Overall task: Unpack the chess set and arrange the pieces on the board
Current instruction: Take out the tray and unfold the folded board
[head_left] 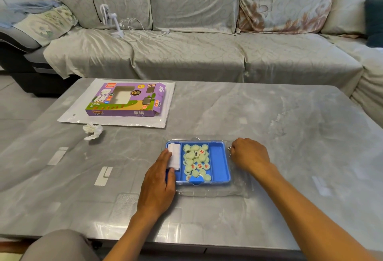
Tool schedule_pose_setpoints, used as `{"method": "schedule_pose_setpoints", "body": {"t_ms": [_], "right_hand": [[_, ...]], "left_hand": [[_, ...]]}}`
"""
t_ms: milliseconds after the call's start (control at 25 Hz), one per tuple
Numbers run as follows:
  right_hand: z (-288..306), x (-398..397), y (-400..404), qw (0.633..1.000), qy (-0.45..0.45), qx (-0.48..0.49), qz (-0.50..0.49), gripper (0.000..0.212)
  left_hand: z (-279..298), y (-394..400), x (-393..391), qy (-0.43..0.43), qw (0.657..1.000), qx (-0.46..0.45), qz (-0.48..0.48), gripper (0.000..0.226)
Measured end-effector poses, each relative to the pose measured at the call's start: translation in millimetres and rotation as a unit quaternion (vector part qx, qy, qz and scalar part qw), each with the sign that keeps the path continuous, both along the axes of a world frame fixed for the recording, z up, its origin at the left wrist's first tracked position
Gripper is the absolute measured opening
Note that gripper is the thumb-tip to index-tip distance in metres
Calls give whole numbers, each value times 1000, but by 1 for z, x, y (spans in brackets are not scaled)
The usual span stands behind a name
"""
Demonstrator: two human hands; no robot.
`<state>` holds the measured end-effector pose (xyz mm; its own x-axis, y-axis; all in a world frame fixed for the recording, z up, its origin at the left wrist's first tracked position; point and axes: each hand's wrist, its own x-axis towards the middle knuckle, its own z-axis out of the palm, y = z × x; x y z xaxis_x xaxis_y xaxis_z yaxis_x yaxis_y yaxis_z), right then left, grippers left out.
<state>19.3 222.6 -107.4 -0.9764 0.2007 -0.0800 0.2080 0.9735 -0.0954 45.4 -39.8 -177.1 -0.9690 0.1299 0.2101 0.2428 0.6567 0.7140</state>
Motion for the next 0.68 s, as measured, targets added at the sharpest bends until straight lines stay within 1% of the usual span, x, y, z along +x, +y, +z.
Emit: {"method": "schedule_pose_setpoints", "body": {"t_ms": [40,160,200,240,360,400,440,480,520,600,640,680], "right_hand": [[1,-6,-4,999,-21,-20,-13,18],[0,-21,-10,984,-74,-151,-58,16],[-1,-24,-9,978,-83,-179,-71,19],[-3,-27,-8,975,-87,-187,-78,21],[-8,-26,-5,982,-55,-161,-87,27],[-7,-24,-6,977,-31,-188,-98,29],[-4,-21,-9,960,-6,-256,-117,29],[3,-17,-14,922,18,-358,-146,27],[12,-13,-20,859,32,-477,-182,24],[30,-5,-35,701,20,-674,-232,21],[36,-3,-45,631,3,-738,-240,19],[40,-2,-57,583,-12,-776,-240,17]], "left_hand": [[0,0,0,0,1000,1,0,62],[3,1,1,-8,1000,3,3,63],[3,1,1,-8,1000,4,4,64],[4,1,1,-10,1000,4,5,64],[3,1,0,-10,1000,5,7,64],[2,1,0,-8,1000,5,6,64],[2,0,0,-6,1000,5,4,64],[2,0,0,-6,1000,8,3,64],[2,0,0,-8,1000,11,4,63],[4,0,-1,-13,1000,18,4,60],[7,0,0,-1,999,30,13,56],[12,1,1,19,997,57,37,49]]}}
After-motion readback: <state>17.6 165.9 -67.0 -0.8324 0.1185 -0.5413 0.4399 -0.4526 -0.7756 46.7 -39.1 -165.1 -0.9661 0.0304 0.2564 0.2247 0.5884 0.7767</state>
